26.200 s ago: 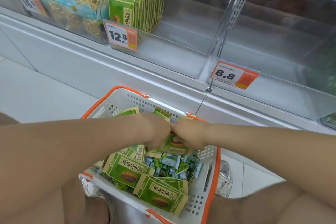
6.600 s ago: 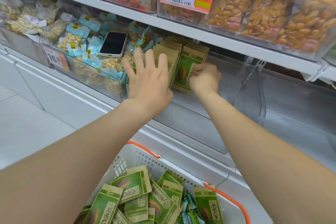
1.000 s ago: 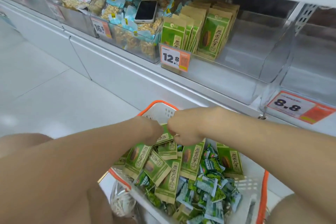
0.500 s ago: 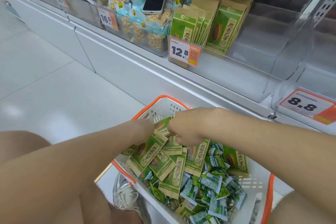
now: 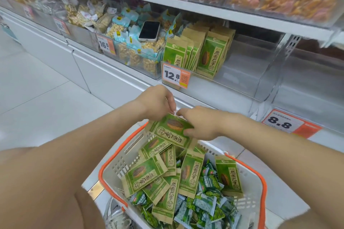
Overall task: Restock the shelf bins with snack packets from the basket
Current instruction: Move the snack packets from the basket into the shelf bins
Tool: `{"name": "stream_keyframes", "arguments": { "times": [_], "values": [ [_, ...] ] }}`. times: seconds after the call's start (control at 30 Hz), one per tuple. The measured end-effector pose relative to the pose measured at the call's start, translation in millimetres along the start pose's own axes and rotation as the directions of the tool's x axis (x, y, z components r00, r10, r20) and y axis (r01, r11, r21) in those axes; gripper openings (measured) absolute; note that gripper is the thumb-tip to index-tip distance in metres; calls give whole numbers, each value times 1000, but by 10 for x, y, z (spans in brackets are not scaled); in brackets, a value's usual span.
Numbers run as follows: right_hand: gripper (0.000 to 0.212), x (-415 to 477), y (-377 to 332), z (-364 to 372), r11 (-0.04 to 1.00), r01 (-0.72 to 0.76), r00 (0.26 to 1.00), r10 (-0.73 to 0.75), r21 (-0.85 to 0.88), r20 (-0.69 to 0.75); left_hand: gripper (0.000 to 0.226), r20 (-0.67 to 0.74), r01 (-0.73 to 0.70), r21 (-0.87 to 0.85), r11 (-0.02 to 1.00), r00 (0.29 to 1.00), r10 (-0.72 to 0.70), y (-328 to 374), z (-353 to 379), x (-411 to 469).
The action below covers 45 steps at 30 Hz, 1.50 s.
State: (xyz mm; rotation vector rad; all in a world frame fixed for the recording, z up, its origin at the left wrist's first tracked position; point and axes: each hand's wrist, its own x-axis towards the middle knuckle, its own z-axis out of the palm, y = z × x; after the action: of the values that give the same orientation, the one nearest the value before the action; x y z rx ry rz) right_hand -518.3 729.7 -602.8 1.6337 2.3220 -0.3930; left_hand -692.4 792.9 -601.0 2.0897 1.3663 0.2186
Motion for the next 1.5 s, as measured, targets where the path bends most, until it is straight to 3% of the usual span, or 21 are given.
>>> {"name": "stream_keyframes", "arguments": {
  "times": [0.1, 0.17, 0.3, 0.37, 0.43, 0.57, 0.6, 0.67, 0.73, 0.83, 0.93, 1.07, 1.17, 1.23, 1.3, 1.37, 1.43, 1.5],
  "values": [
    [41, -129, 151, -185, 987, -60, 988, 80, 149, -134, 29, -111, 3, -241, 971, 993, -31, 134, 0, -10],
    [41, -224, 248, -297, 945, -105, 950, 187, 309, -249, 32, -122, -28, -234, 972, 993, -1, 192, 13, -12],
    [41, -377, 335, -441, 844, -56, 805, 354, 533, -477, 46, 160, -77, -177, 981, 981, 106, 326, 101, -77],
    [47, -432, 330, -466, 823, 18, 713, 387, 567, -585, 46, 263, -63, -299, 952, 954, 146, 417, 183, -120],
    [50, -479, 321, -471, 791, 79, 613, 441, 607, -655, 33, 275, -24, -462, 886, 946, 169, 528, 229, -152],
    [46, -514, 412, -481, 667, 150, 420, 625, 730, -658, 24, 238, 46, -626, 779, 962, 135, 653, 218, -97],
    [44, -519, 441, -480, 615, 179, 406, 665, 768, -627, 27, 244, 70, -668, 740, 961, 129, 678, 209, -75],
    [37, -488, 504, -437, 483, 264, 440, 710, 835, -550, 29, 254, 118, -753, 648, 960, 121, 740, 188, -29],
    [41, -427, 553, -385, 415, 284, 469, 727, 865, -502, 29, 257, 131, -790, 599, 958, 129, 796, 182, 11],
    [66, -326, 619, -348, 372, 282, 480, 743, 884, -466, 32, 230, 50, -715, 698, 959, 167, 840, 213, 56],
    [59, -242, 695, -376, 267, 300, 491, 780, 916, -388, 51, 148, 3, -636, 771, 982, 119, 855, 210, 123],
    [74, -70, 750, -387, 321, 227, 546, 740, 919, -393, 57, 5, -50, -586, 809, 998, 65, 926, 63, 273],
    [48, 23, 746, -475, 296, 194, 607, 713, 935, -352, 45, -99, -125, -500, 857, 991, 87, 946, -78, 404],
    [39, 95, 825, -531, 230, 192, 572, 764, 954, -300, 38, -223, -182, -266, 947, 967, 124, 908, -157, 482],
    [43, 192, 949, -572, 178, 198, 490, 834, 964, -254, 36, -364, -176, 14, 984, 916, 169, 840, -204, 553],
    [45, 323, 1077, -593, 224, 148, 398, 878, 963, -265, 31, -509, -143, 216, 966, 828, 236, 776, -225, 591],
    [40, 424, 1159, -610, 298, 91, 351, 883, 950, -311, 35, -604, -110, 349, 931, 733, 313, 728, -243, 623],
    [33, 467, 1183, -653, 392, 43, 344, 858, 919, -382, 37, -599, -93, 444, 891, 709, 372, 677, -250, 694]
  ]
}}
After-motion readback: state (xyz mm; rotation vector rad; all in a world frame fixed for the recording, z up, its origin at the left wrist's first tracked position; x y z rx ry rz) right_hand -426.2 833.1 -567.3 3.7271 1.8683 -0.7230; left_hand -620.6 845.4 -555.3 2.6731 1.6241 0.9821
